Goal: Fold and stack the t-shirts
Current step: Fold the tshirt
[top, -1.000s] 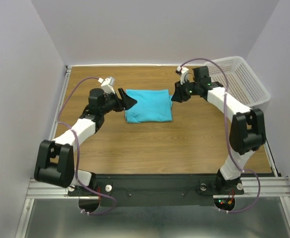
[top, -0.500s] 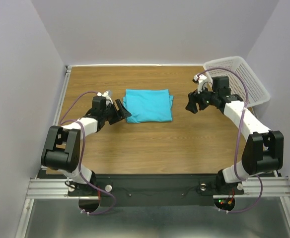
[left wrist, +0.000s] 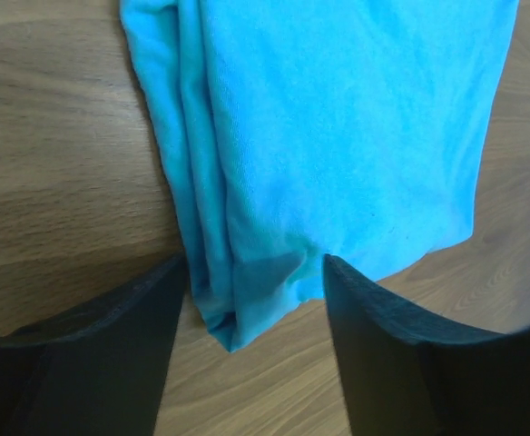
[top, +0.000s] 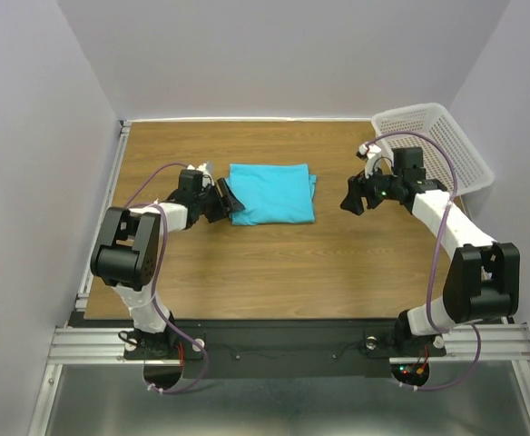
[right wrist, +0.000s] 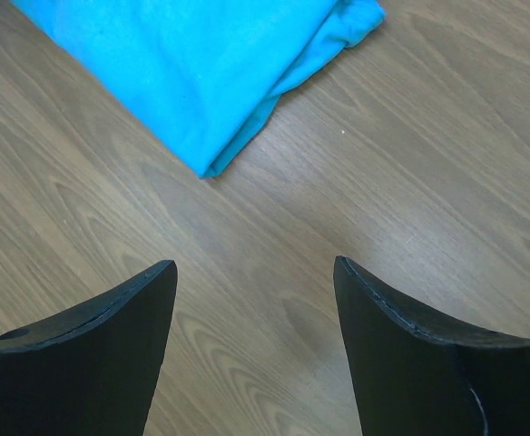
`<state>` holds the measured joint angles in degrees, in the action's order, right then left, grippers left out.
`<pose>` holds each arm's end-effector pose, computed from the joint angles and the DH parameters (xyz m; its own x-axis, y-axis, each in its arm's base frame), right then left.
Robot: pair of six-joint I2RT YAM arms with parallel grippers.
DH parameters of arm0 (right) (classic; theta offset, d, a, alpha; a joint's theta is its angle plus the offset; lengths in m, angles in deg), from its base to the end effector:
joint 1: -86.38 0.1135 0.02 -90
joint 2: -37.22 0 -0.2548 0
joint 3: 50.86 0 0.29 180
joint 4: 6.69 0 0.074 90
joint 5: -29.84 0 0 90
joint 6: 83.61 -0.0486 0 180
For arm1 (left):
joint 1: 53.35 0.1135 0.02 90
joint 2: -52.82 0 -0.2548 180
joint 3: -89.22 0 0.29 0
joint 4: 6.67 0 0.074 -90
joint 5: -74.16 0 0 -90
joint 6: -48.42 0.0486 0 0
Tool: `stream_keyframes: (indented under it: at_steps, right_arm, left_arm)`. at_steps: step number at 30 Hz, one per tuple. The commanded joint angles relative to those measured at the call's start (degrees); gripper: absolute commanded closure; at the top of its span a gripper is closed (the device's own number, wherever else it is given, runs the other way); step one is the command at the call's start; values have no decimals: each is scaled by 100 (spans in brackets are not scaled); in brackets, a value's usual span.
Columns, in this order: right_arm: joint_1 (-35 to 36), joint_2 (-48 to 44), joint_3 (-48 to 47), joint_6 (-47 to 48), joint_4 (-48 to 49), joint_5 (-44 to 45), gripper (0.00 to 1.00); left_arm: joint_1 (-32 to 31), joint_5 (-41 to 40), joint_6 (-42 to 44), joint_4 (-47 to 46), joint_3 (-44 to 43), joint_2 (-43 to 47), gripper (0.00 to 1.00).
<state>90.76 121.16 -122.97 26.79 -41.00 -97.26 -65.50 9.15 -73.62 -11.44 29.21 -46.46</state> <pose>0.3518 0.0563 0.2261 -0.5073 -0.3177 -0.8010 -0.6983 0.6963 0.1661 0.3700 -0.1007 0.1145 -0.7511 -0.3301 -0.5717 0.1565 0.7522 -0.6400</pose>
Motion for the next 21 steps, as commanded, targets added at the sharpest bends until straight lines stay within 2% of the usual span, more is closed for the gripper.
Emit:
stream_keyframes:
  at_steps: [1, 5, 6, 8, 12, 14, 21]
  right_arm:
    - [-60, -124, -48, 34, 172, -201, 24]
    - [-122, -124, -40, 34, 180, -201, 24]
    - [-131, -132, -40, 43, 189, -201, 24]
    - [-157, -141, -31, 34, 189, -227, 24]
    - [-183, -168, -4, 34, 198, -236, 25]
    - [-218, -176, 13, 34, 198, -236, 25]
    - [-254, -176, 31, 69, 207, -166, 25]
  left_arm:
    - [-130, 181, 39, 186, -88, -205, 34]
    - [-289, 225, 100, 264, -70, -284, 46]
    - [-332, 217, 118, 273, -70, -310, 55]
    - [-342, 260, 136, 300, -79, -398, 61]
    - [-306, 94, 215, 387, -281, -364, 100]
    - [-157, -29, 381, 651, -570, -346, 100]
    - [976, -504, 1374, 2029, -1722, -618, 100]
